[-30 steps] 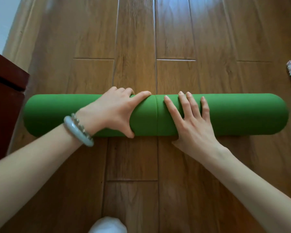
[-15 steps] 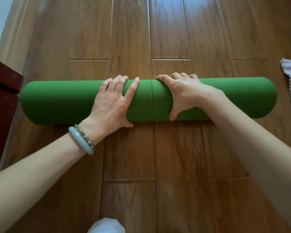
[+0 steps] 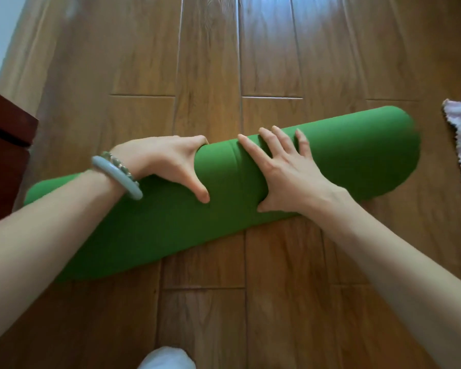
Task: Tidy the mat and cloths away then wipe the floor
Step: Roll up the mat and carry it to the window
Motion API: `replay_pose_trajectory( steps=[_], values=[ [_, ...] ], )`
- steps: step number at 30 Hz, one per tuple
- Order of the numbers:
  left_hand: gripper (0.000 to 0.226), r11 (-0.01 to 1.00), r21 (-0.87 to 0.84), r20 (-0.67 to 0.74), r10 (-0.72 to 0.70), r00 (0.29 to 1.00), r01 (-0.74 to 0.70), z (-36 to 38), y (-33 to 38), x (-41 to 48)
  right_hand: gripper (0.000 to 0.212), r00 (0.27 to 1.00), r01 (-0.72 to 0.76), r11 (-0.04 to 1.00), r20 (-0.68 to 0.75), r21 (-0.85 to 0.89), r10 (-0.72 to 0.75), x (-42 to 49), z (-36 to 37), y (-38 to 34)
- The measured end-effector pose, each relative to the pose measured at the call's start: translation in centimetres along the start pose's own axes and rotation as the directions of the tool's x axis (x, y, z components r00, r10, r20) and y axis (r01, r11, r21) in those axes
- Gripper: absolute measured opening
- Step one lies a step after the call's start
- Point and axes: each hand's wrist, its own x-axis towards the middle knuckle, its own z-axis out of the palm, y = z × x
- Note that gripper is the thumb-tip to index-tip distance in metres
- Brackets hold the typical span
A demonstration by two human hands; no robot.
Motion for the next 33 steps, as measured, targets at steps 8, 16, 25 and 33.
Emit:
replay_pose_trajectory(
  steps=[8, 16, 25, 33],
  values=[
    [0.125, 0.999, 0.054, -0.129, 0.004, 0.992, 0.003, -0.2, 0.7, -0.7, 0.129, 0.999, 0.045, 0.998, 0.025, 0.053, -0.046, 2.7, -0.7, 1.1],
    [0.135, 0.929, 0.359, -0.494, 0.104, 0.863, 0.094, 4.0, 3.1, -1.2, 0.124, 0.997, 0.070, 0.989, 0.023, 0.131, -0.073, 4.5, -1.8, 2.1],
    [0.140, 0.959, 0.271, -0.454, 0.050, 0.889, 0.084, 2.9, 2.7, 0.5, 0.097, 0.986, -0.006, 0.952, -0.160, 0.306, 0.058, 3.4, -1.6, 2.1],
    [0.111, 0.994, 0.112, -0.338, 0.046, 0.940, -0.008, -1.6, 1.0, 1.6, 0.075, 0.554, -0.207, 0.474, -0.297, 0.856, 0.778, -1.0, 3.7, -2.2]
  ],
)
